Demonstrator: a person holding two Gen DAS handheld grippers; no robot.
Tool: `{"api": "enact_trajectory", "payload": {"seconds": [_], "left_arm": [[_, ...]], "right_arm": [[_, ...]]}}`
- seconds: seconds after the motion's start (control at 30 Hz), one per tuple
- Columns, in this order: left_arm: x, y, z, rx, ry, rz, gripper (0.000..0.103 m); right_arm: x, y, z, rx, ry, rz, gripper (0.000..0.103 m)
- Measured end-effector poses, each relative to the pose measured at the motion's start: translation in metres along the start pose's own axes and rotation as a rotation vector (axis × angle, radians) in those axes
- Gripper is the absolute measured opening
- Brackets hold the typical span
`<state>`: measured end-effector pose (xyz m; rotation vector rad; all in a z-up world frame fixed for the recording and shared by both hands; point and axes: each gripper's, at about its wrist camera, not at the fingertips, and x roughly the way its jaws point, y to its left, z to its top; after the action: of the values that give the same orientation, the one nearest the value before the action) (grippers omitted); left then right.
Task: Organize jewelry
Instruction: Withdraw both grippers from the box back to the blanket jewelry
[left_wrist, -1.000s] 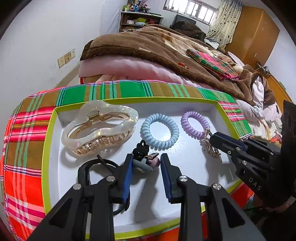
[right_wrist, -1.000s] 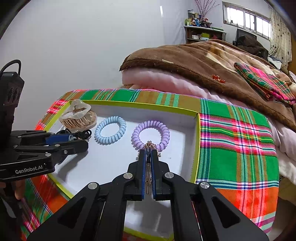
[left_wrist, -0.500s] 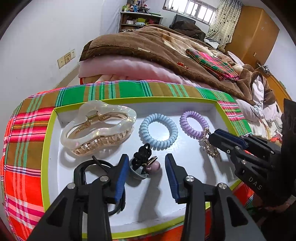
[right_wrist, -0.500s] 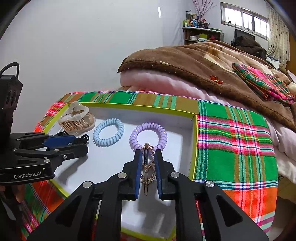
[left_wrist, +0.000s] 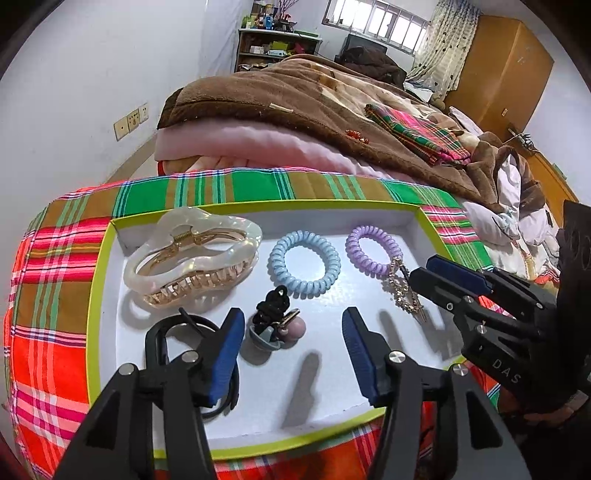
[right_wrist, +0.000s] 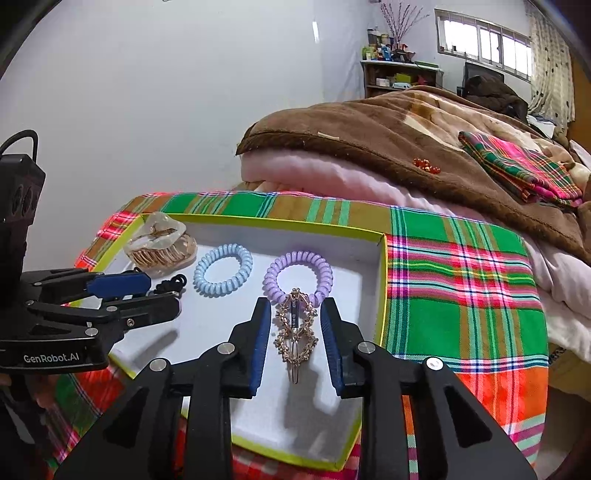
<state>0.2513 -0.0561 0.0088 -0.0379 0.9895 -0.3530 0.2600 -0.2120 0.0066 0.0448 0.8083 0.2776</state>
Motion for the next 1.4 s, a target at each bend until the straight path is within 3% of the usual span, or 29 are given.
{"api": "enact_trajectory", "payload": {"seconds": [0.37, 0.73, 1.1, 1.4], "left_arm": [[-0.028, -0.009, -0.009, 0.006, -0.039, -0.004, 0.061], [-0.068, -0.017, -0.038, -0.006, -0.093, -0.04, 0.062], [-0.084, -0.014, -0.074, -0.049, -0.102, -0.06, 0.062], [-0.089, -0.005, -0.106, -0.083, -0.084, -0.073, 0.062]], "right_arm": [[-0.03, 0.003, -0.009, 0.013, -0.039, -0.006, 0.032], [-0.074, 0.005, -0.038, 0.021, -0.076, 0.005, 0.037], [-0.096, 0.01, -0.076, 0.039, -0.064, 0.016, 0.037], [-0.083, 0.021, -0.1, 0.055, 0.002, 0.055, 0.037]]}}
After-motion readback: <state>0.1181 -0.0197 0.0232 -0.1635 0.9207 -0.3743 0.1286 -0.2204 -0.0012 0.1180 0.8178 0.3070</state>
